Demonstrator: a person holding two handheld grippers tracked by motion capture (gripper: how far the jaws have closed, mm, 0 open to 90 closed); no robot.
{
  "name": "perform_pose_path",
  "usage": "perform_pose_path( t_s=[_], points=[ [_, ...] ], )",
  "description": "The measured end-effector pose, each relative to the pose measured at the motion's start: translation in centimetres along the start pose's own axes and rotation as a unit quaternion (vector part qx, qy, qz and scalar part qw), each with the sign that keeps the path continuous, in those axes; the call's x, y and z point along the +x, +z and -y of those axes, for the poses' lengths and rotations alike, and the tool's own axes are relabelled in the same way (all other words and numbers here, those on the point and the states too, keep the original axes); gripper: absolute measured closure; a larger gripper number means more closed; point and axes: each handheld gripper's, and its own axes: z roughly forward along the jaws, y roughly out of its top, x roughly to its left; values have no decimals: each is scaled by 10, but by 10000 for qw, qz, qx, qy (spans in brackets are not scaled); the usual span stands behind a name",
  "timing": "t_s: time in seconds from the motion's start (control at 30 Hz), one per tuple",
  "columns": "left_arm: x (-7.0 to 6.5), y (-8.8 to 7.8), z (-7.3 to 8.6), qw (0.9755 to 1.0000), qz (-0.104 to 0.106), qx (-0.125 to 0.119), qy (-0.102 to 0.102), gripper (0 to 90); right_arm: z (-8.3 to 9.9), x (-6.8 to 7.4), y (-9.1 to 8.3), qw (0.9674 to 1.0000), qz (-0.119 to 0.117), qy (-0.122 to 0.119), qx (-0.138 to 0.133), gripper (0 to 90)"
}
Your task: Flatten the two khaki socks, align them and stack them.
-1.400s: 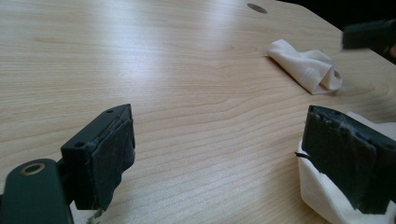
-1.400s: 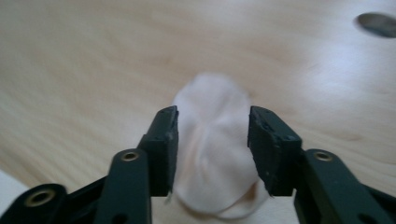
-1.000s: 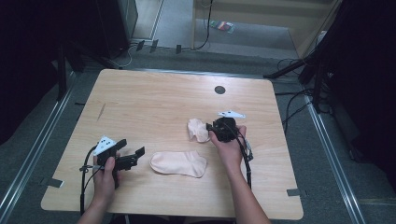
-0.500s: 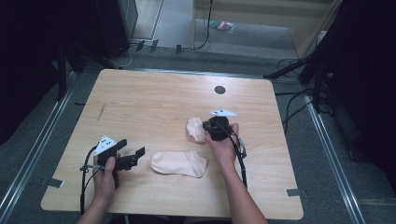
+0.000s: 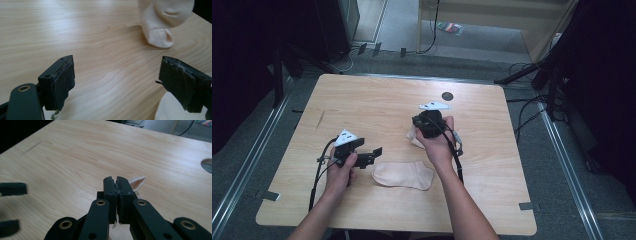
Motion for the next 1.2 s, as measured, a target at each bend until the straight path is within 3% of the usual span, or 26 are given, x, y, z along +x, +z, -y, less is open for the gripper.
perform_pose_path(
  t_s=[0.17, 0.2, 0.23, 0.27, 0.3, 0.37, 0.4, 0.43, 0.47, 0.5, 0.53, 0.57, 0.6, 0.67, 0.7, 0.73, 0.77, 0.8, 0.83, 0.87, 0.93, 0.97, 1.0, 1.03, 1.13, 1.2],
  points=[
    [-1, 19, -12, 9998, 70, 165, 125, 144, -15, 21, 7, 9996, -189, -182, -57, 879],
    [1, 27, -16, 9995, 11, 236, 193, 145, -23, 31, 7, 9988, -429, -153, -153, 879],
    [1, 27, -16, 9995, 11, 236, 193, 146, -23, 31, 7, 9988, -429, -153, -153, 879],
    [4, 34, -18, 9988, -255, 287, 290, 175, -28, 39, 2, 9967, -740, -105, -304, 879],
    [5, 34, -18, 9979, -455, 179, 413, 240, -29, 41, -1, 9960, -810, -94, -353, 879],
    [6, 33, -18, 9975, -486, 119, 502, 488, -29, 42, -6, 9951, -896, -69, -408, 879],
    [6, 30, -18, 9952, -616, 56, 765, 488, -28, 40, -8, 9943, -976, -33, -435, 879],
    [6, 28, -18, 9937, -656, 53, 906, 761, -24, 32, -13, 9932, -1061, 111, -459, 881],
    [4, 24, -17, 9882, -793, 52, 1309, 900, -15, 17, -14, 9941, -961, 288, -416, 885],
    [4, 24, -17, 9882, -793, 52, 1309, 900, -11, 10, -14, 9948, -883, 349, -362, 888],
    [0, 23, -14, 9803, -1045, 92, 1674, 900, -2, -2, -12, 9958, -751, 464, -250, 890],
    [0, 23, -14, 9803, -1045, 92, 1674, 900, -2, -2, -12, 9958, -751, 464, -250, 890],
    [-5, 21, -13, 9711, -1286, 84, 2008, 900, 13, -18, -8, 9958, -599, 692, -97, 893],
    [-15, 17, -14, 9568, -1625, -46, 2411, 900, 23, -25, -7, 9956, -548, 752, -135, 893],
    [-21, 13, -16, 9463, -1889, -253, 2613, 900, 23, -25, -7, 9956, -548, 752, -135, 893],
    [-29, 4, -19, 9290, -2264, -525, 2878, 900, 25, -23, -8, 9955, -577, 705, -268, 893],
    [-29, 4, -19, 9290, -2264, -525, 2878, 900, 25, -23, -8, 9955, -577, 705, -268, 893],
    [-31, -1, -22, 9233, -2402, -662, 2924, 900, 24, -21, -8, 9955, -594, 674, -316, 893],
    [-30, -4, -23, 9263, -2366, -673, 2854, 900, 23, -17, -9, 9957, -610, 583, -391, 893],
    [-27, -3, -24, 9379, -2121, -535, 2691, 900, 21, -13, -4, 9969, -587, 424, -314, 892],
    [-18, 5, -17, 9552, -1520, -112, 2537, 900, 25, -15, 4, 9979, -507, 389, -125, 891],
    [-18, 5, -17, 9552, -1520, -112, 2537, 900, 25, -15, 4, 9979, -507, 389, -125, 891],
    [-14, 8, -14, 9655, -1120, 4, 2351, 900, 27, -18, 7, 9981, -482, 384, -41, 892],
    [-10, 9, -12, 9710, -870, 52, 2224, 899, 31, -22, 11, 9982, -434, 404, 78, 891],
    [1, 12, -13, 9864, -390, 113, 1594, 709, 39, -29, 14, 9985, -326, 274, 345, 888],
    [13, 12, -15, 9930, -239, 101, 1153, 538, 43, -33, 17, 9984, -215, 110, 504, 883]
  ],
)
